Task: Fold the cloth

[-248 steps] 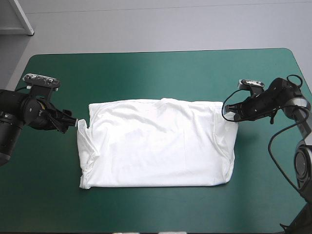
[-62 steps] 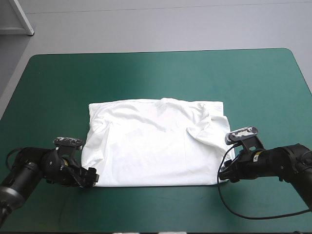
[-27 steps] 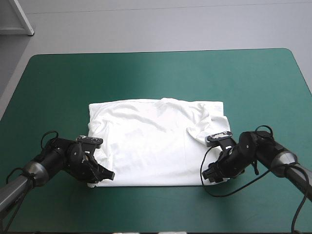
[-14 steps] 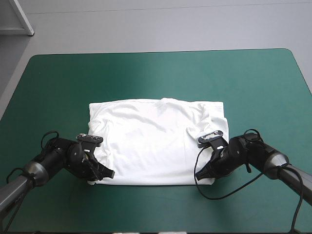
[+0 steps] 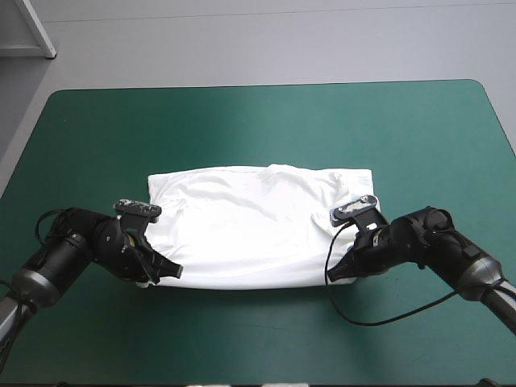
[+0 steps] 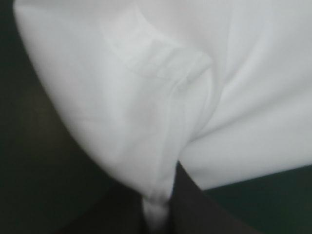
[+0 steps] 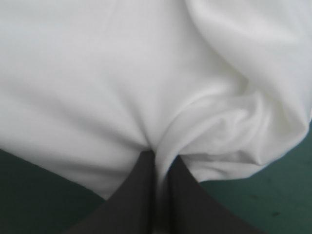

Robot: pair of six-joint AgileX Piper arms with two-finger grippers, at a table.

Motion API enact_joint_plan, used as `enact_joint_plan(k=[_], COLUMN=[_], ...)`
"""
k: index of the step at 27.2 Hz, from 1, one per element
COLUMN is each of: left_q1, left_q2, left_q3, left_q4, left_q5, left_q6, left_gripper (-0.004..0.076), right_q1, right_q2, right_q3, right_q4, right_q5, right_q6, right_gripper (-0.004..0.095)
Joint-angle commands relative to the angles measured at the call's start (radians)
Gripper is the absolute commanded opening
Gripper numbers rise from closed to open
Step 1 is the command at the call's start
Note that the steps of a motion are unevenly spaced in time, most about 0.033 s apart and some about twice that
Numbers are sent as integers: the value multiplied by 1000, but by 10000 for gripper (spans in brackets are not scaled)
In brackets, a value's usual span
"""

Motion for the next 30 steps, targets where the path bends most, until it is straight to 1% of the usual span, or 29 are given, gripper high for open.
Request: enact_joint_plan(k=[1, 3, 6, 10, 14, 16, 21, 23, 24, 25, 26, 27, 29, 30], left_q1=[0, 0, 0, 13, 64, 90, 114, 111, 110, 110, 110, 110, 110, 110], left_q2=[18, 77, 194, 291, 378, 408, 469, 490, 501, 513, 522, 532, 547, 556], left_q3=[-121, -212, -372, -486, -565, -581, -583, -583, -583, -583, -583, -583, -583, -583], left_q4=[57, 114, 151, 194, 195, 195, 193, 187, 182, 171, 163, 161, 161, 163], left_q5=[-9, -9, -28, -47, -64, -91, -223, -276, -305, -330, -351, -366, -383, -383], left_q6=[-9, -9, -9, -9, -9, -9, -9, -9, -7, -2, -2, -2, -4, -14], left_gripper=[19, 19, 19, 19, 19, 19, 19, 20, 20, 27, 41, 70, 154, 217], right_q1=[-4, -4, -4, -5, -57, -84, -111, -111, -111, -111, -111, -111, -111, -111], right_q2=[-29, -14, 56, 151, 258, 305, 402, 426, 438, 450, 462, 469, 487, 489], right_q3=[-114, -186, -287, -375, -466, -499, -544, -546, -546, -546, -546, -546, -546, -546], right_q4=[-44, -109, -261, -356, -353, -352, -326, -294, -274, -252, -231, -215, -183, -170], right_q5=[-89, -151, -234, -277, -279, -279, -277, -288, -296, -307, -323, -336, -369, -380], right_q6=[-13, 22, 109, 166, 178, 183, 145, 128, 116, 101, 96, 96, 98, 98], right_gripper=[-17, -17, -17, -18, -17, -17, -15, 12, 51, 110, 191, 290, 518, 601])
